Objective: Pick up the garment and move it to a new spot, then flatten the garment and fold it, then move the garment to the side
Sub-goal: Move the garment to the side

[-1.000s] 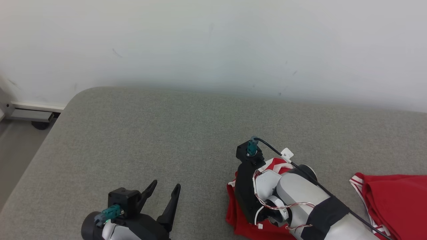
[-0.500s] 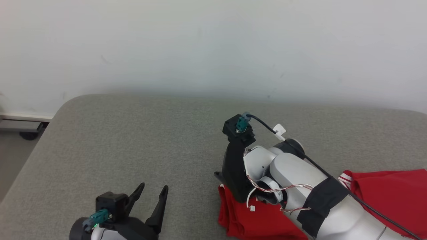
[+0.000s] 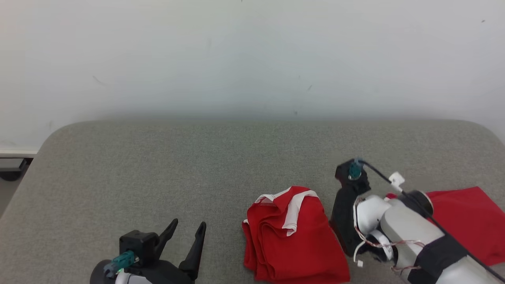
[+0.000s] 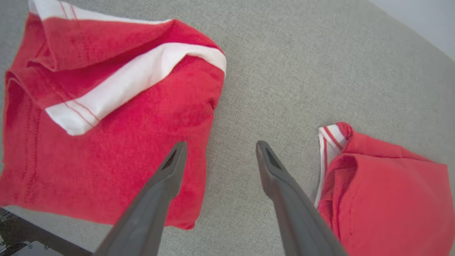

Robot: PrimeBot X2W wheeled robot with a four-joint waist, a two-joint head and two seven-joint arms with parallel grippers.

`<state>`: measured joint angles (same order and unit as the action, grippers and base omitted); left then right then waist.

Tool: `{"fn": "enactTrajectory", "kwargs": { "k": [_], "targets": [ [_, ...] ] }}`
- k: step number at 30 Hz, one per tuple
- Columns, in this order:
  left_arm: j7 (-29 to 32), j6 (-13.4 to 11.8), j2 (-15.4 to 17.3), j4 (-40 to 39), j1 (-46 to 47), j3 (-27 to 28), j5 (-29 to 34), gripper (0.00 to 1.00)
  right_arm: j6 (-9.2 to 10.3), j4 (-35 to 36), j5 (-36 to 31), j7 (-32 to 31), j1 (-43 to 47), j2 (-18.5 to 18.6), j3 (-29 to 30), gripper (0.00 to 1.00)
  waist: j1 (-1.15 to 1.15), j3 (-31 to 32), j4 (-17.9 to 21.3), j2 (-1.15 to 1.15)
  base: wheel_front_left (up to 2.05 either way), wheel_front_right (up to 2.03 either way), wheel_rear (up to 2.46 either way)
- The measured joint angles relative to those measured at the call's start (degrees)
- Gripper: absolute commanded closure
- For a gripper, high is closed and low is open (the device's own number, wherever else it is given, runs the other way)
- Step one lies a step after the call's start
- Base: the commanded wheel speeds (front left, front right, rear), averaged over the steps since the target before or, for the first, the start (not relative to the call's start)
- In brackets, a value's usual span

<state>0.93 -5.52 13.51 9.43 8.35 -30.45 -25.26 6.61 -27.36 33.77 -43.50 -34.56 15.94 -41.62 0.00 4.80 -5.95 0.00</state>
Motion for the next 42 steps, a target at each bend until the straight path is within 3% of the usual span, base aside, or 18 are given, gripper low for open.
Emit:
{"fn": "enactTrajectory", "kwargs": {
  "k": [9, 16, 24, 31, 42],
  "targets": [
    [0.0, 0.0, -0.9, -0.4, 0.4, -0.7, 0.0, 0.0, 0.45, -2.1, -0.2, 2.9, 3.0, -0.1, 1.7, 0.0, 0.0, -1.5, -1.1, 0.0, 0.0, 0.0, 0.0],
    [0.1, 0.5, -1.9, 0.2, 1.7, -1.5, 0.0, 0.0, 0.48, -3.0, -3.7, 8.9, 6.5, -0.8, 4.1, 0.0, 0.0, -2.5, -3.0, 0.0, 0.0, 0.0, 0.0],
    [0.0, 0.5, -0.8, 0.5, 1.6, -0.5, 0.0, 0.0, 0.52, -7.8, -8.5, 17.1, 11.9, -4.1, 11.7, 0.0, 0.0, -3.0, -3.9, 0.0, 0.0, 0.0, 0.0],
    [0.0, 0.5, -0.6, 0.6, 1.4, -0.2, 0.0, 0.0, 0.52, -7.1, -12.3, 22.7, 12.2, -7.0, 16.9, 0.0, 0.0, -3.0, -3.3, 0.0, 0.0, 0.0, 0.0],
    [0.1, 1.0, -0.7, 0.4, 1.7, -1.4, 0.1, 0.0, 0.53, -11.1, -13.6, 23.8, 12.8, -10.0, 19.8, 0.0, 0.0, -4.0, -3.9, 0.0, 0.0, 0.0, 0.0]
  ]
}}
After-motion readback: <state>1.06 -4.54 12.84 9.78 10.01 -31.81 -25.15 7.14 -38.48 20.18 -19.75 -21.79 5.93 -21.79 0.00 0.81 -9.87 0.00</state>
